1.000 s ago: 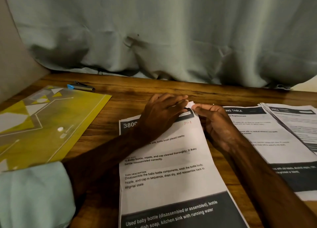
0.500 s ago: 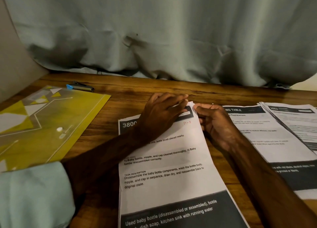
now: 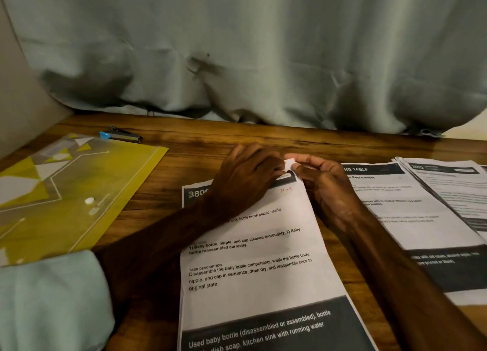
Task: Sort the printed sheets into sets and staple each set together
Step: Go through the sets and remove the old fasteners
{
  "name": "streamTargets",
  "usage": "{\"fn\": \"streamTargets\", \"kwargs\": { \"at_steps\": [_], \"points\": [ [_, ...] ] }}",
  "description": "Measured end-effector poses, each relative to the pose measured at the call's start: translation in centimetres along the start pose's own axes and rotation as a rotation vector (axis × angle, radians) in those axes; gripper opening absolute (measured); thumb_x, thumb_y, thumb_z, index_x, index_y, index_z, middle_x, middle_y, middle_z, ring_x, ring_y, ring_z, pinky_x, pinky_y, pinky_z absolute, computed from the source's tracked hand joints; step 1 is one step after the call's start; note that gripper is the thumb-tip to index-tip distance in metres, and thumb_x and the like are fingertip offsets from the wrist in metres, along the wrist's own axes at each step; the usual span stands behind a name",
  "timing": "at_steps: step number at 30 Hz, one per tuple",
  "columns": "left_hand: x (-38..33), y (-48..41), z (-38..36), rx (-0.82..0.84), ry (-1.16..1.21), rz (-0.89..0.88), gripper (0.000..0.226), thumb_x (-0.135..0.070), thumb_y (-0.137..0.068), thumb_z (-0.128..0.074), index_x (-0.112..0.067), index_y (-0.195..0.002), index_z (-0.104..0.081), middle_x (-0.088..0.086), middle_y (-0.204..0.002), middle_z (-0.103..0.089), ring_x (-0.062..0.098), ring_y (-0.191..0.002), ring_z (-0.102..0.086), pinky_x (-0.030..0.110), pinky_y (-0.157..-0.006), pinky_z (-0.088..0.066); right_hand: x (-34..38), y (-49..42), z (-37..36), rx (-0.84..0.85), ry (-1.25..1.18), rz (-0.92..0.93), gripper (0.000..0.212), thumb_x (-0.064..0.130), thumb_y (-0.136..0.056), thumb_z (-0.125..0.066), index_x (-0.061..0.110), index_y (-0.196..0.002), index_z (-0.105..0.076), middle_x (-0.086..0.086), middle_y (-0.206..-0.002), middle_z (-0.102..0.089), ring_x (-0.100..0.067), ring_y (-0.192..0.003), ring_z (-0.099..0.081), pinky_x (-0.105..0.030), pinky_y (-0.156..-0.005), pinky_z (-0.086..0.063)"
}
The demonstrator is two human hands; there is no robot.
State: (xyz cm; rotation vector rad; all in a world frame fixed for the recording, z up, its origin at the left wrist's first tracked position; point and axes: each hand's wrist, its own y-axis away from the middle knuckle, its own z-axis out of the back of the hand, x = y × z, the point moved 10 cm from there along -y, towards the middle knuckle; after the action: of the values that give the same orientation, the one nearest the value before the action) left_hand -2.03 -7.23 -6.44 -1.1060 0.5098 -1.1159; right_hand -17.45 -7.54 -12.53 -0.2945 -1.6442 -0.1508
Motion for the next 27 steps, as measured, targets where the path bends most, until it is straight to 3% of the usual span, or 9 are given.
{"fn": "streamTargets", "kwargs": {
  "at_steps": [4,9,14,18,23,27],
  "points": [
    [-0.3,0.3,-0.6,0.052,0.067,-0.011,0.011,-0.015,-0.095,-0.071,-0.004,-0.097,-0.073,0.011,-0.098,-0.073,0.025,-0.086,-0.066,0.035,-0.068,-0.05,0.7,-0.1,0.4,-0.052,0.085,0.07,0.021,0.005,-0.094,-0.069,0.011,-0.113,-0.075,-0.015,-0.103,-0.077,-0.038,-0.095,-0.073,-0.055,-0.093,-0.057],
    [-0.3,0.6,-1.5,0.147,0.135,0.006,0.01,-0.013,-0.096,-0.064,-0.004,-0.098,-0.068,0.011,-0.09,-0.071,0.029,-0.071,-0.067,0.042,-0.05,-0.052,1.0,-0.3,0.8,-0.049,0.27,0.135,0.017,0.008,-0.088,-0.077,0.012,-0.104,-0.077,-0.013,-0.097,-0.078,-0.037,-0.09,-0.075,-0.063,-0.089,-0.057],
    [-0.1,1.0,-1.8,0.246,0.185,0.041,0.009,-0.016,-0.089,-0.066,-0.009,-0.094,-0.063,0.006,-0.087,-0.066,0.029,-0.07,-0.063,0.038,-0.048,-0.047,1.6,-0.1,1.2,-0.133,0.583,0.24,0.016,0.016,-0.078,-0.088,0.016,-0.092,-0.079,0.001,-0.079,-0.077,-0.018,-0.071,-0.075,-0.052,-0.074,-0.063],
    [-0.4,0.9,-1.6,0.269,0.174,0.023,0.011,-0.016,-0.087,-0.07,-0.009,-0.091,-0.063,0.006,-0.084,-0.064,0.028,-0.068,-0.06,0.033,-0.047,-0.041,2.0,0.2,1.5,-0.183,0.591,0.248,0.014,0.016,-0.077,-0.089,0.017,-0.087,-0.081,0.004,-0.076,-0.078,-0.014,-0.07,-0.075,-0.044,-0.074,-0.064],
    [-0.2,1.0,-1.9,0.274,0.155,0.044,0.011,-0.017,-0.088,-0.069,-0.01,-0.095,-0.065,0.005,-0.09,-0.066,0.027,-0.073,-0.062,0.035,-0.049,-0.045,2.8,0.6,0.9,-0.194,0.691,0.301,0.009,0.018,-0.081,-0.087,0.019,-0.085,-0.08,0.008,-0.068,-0.074,-0.008,-0.064,-0.071,-0.034,-0.072,-0.063],
    [0.1,1.0,-2.0,0.263,0.148,0.047,0.009,-0.018,-0.091,-0.067,-0.011,-0.096,-0.066,0.004,-0.098,-0.067,0.024,-0.079,-0.062,0.038,-0.05,-0.048,3.4,1.1,0.7,-0.214,0.737,0.339,0.008,0.021,-0.082,-0.085,0.021,-0.081,-0.078,0.008,-0.069,-0.073,-0.01,-0.064,-0.07,-0.038,-0.07,-0.062]
  ]
}}
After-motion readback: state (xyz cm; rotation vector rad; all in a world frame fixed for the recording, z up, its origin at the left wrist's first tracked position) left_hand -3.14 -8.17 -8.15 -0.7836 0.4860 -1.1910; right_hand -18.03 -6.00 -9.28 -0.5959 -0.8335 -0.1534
